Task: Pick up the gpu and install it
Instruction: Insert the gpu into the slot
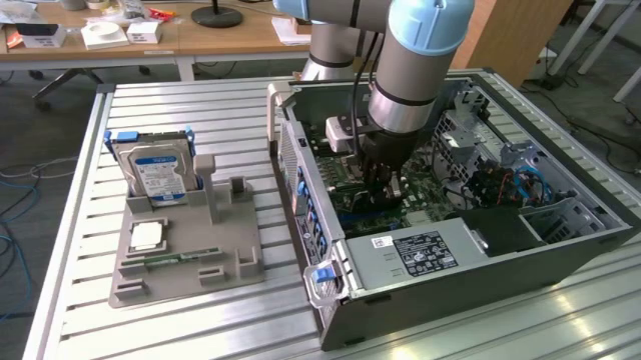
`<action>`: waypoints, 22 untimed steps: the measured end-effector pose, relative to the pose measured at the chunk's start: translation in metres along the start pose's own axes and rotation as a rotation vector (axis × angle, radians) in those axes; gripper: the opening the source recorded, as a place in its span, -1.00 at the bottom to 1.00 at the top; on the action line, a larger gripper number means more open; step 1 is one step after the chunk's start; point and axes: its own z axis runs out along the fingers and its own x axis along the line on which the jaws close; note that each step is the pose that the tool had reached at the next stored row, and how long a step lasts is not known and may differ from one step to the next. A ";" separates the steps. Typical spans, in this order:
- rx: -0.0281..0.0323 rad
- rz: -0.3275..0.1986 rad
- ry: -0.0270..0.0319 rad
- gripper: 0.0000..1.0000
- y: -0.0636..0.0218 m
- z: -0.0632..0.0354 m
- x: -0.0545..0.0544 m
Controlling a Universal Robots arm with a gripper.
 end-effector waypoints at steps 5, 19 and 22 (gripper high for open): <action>0.0000 0.000 -0.0002 -0.48 0.0000 0.0001 0.000; 0.0001 0.000 -0.0006 -0.48 0.0000 0.0007 0.000; 0.0001 0.000 -0.0007 -0.48 0.0000 0.0007 0.000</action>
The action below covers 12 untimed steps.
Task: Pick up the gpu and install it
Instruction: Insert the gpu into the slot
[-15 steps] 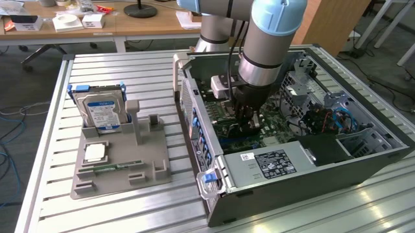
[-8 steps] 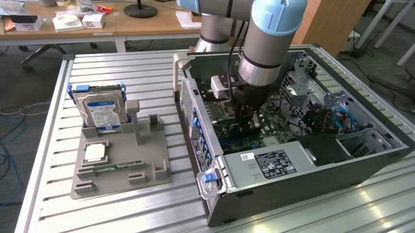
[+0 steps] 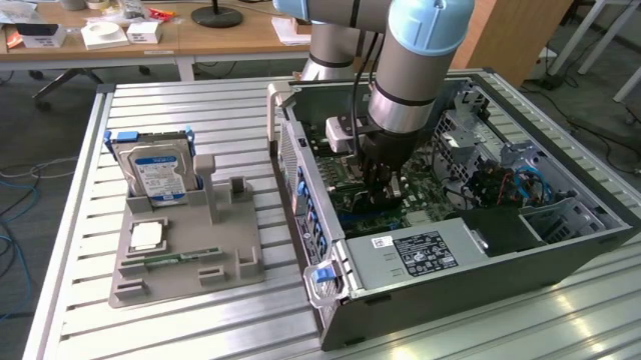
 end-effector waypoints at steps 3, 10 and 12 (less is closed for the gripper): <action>-0.0001 0.000 -0.0001 -0.48 0.0000 0.0004 0.000; 0.0000 0.000 -0.0004 -0.48 0.0000 0.0006 0.000; 0.0000 0.000 -0.0004 -0.48 0.0000 0.0006 0.000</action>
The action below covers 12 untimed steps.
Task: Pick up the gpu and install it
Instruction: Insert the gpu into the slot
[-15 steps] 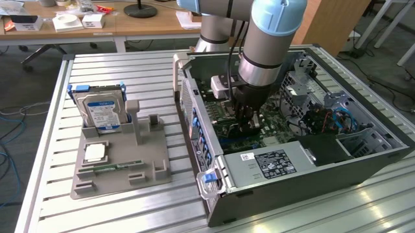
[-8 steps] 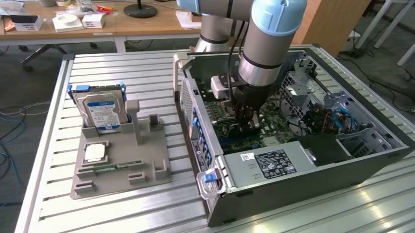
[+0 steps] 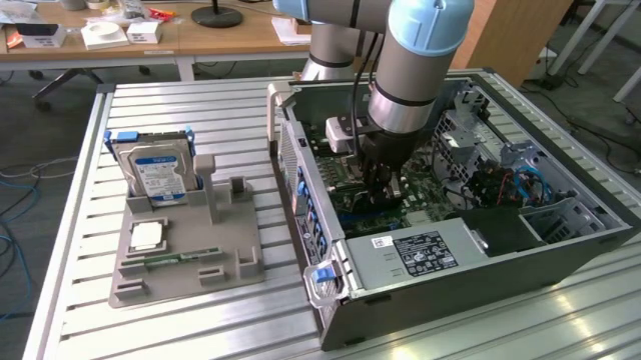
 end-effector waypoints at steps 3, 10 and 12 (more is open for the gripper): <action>-0.0001 0.000 0.0003 -0.48 0.0000 0.0004 0.000; 0.0000 0.000 -0.0001 -0.48 0.0000 0.0008 0.000; -0.0001 0.000 0.0000 -0.48 -0.0002 0.0008 0.000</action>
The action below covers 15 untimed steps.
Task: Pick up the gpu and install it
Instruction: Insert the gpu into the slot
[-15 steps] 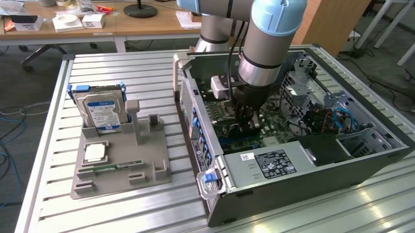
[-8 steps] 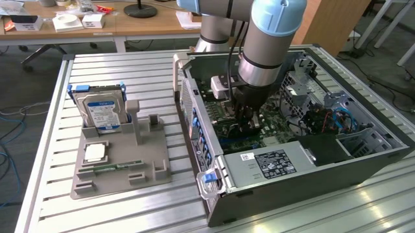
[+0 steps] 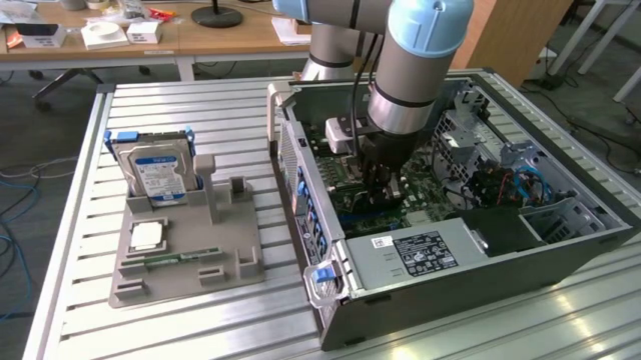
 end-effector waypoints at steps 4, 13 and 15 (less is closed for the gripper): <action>0.0001 0.000 -0.0001 -0.48 -0.0007 0.0001 0.000; 0.0000 0.000 0.0001 -0.48 -0.0009 0.0007 0.000; 0.0000 0.000 0.0001 -0.48 -0.0009 0.0007 0.000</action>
